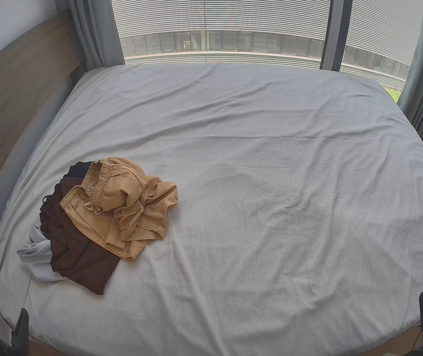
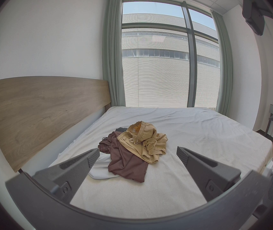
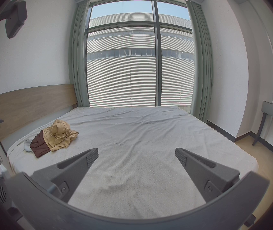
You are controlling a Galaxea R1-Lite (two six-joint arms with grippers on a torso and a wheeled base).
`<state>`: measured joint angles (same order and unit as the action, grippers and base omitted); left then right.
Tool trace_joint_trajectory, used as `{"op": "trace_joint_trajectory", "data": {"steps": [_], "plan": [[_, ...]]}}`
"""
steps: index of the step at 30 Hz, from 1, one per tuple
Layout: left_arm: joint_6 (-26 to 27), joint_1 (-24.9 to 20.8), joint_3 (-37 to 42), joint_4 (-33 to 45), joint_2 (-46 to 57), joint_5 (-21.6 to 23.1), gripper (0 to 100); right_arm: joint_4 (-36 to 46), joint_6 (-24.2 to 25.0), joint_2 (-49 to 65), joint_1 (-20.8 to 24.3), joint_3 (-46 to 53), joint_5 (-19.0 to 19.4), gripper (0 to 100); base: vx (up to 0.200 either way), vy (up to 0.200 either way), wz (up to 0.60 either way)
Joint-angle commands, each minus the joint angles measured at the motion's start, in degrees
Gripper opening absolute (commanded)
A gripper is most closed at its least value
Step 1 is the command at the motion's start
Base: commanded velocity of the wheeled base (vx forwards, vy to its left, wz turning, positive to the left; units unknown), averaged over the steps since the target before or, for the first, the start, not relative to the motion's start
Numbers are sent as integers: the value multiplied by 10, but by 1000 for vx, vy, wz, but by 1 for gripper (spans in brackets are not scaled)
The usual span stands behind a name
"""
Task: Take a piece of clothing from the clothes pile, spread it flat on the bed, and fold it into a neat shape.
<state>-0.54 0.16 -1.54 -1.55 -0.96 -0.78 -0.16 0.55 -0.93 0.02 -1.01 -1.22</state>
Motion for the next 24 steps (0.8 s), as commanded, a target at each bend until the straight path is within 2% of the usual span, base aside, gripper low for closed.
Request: {"op": "trace_joint_trajectory", "data": {"steps": [1, 8, 9, 14, 19, 24], "plan": [[-9, -4, -91, -23, -60, -5, 100, 0, 0, 9, 0, 10, 1, 100, 0, 0, 0], [-14, -17, -87, -44, -114, -3, 100, 0, -1, 9, 0, 10, 1, 100, 0, 0, 0], [-27, -35, -86, -64, -138, -5, 100, 0, -3, 9, 1, 10, 1, 100, 0, 0, 0], [-62, -51, -95, -72, -189, -2, 100, -1, -10, 9, 2, 10, 8, 100, 0, 0, 0], [-136, -52, -148, -75, -266, 17, 100, -1, -6, 9, 2, 10, 8, 100, 0, 0, 0], [-147, -52, -201, -97, -364, 30, 100, -1, -6, 9, 2, 10, 8, 100, 0, 0, 0]]}}
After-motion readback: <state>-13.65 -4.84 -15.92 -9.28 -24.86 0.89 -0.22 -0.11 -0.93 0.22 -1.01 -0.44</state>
